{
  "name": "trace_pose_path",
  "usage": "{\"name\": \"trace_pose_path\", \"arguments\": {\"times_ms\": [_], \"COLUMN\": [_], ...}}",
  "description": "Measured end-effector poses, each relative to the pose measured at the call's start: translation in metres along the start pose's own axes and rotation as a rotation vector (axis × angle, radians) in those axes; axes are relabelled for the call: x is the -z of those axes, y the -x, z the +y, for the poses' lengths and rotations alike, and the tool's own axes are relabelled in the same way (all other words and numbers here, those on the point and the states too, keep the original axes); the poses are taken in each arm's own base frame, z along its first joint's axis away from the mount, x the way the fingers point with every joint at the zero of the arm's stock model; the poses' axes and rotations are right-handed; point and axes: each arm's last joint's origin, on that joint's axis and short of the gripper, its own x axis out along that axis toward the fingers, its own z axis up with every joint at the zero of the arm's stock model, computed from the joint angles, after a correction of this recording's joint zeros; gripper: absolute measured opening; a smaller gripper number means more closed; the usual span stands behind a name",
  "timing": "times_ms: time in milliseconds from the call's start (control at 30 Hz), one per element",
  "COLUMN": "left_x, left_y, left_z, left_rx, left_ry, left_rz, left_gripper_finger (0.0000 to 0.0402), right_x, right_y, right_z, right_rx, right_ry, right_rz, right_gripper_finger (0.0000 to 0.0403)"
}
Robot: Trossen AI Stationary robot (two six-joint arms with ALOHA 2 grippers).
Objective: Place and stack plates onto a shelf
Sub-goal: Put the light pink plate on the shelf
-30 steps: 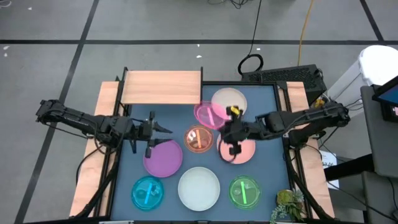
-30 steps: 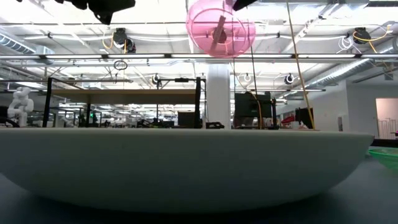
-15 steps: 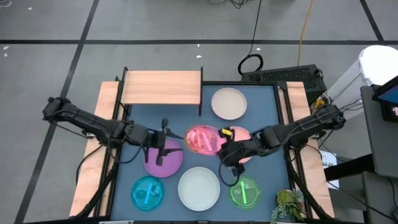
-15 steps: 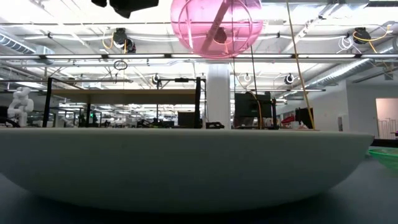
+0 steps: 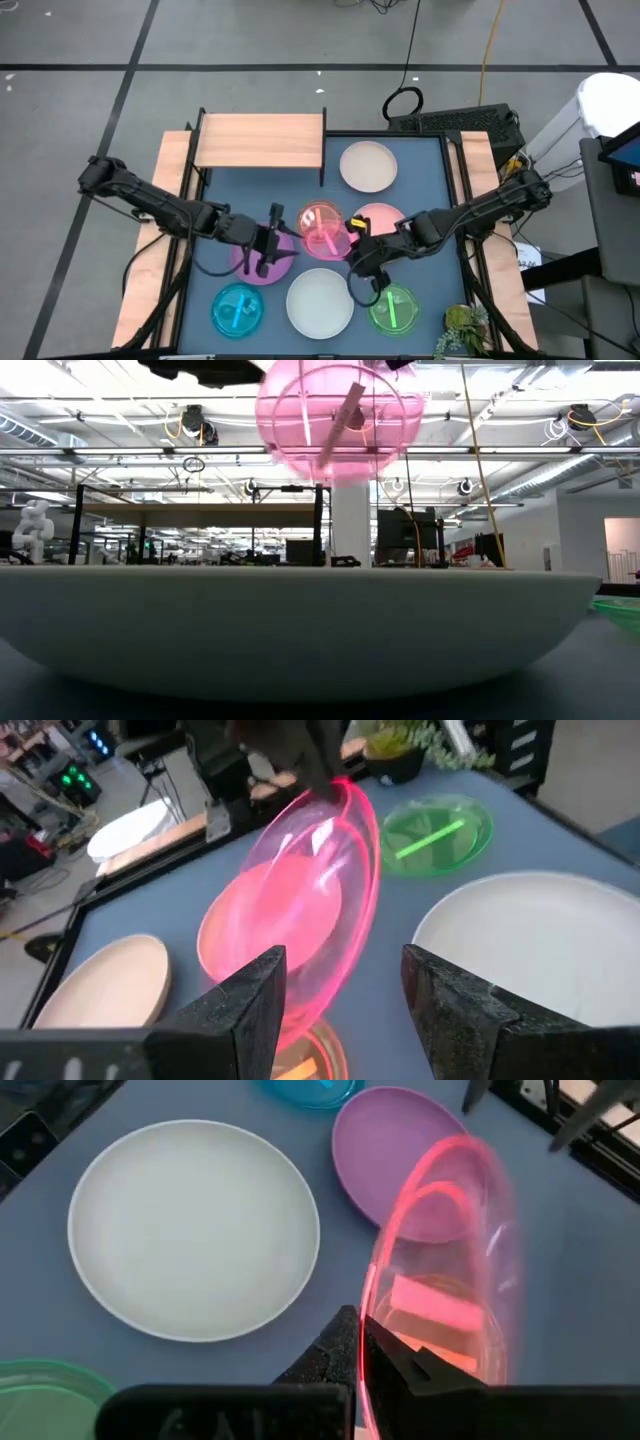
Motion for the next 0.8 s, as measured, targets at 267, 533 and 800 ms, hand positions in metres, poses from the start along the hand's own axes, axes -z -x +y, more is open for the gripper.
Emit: {"name": "trace_pose_path", "arguments": {"times_ms": [267,533,800], "left_x": [0.005,0.010,0.013], "left_y": [-0.009,-0.017,-0.021], "left_z": [-0.005,-0.008,-0.008], "left_rx": [0.022,0.034,0.040], "left_ry": [-0.047,-0.093,-0.111], "left_rz": [0.027,0.057,0.068], "left_gripper_finger": [0.0204,0.0202,0.0149], "right_x": [0.008,0.013,0.018], "right_y": [-0.010,-0.020,-0.023], "right_z": [0.003,0.007,0.009], "right_rx": [0.005,0.012,0.009], "right_ry": [-0.016,-0.022,-0.006], "right_rz": [-0.020,-0.056,-0.040], "right_gripper_finger": [0.0000,0.0000,0.0000]}}
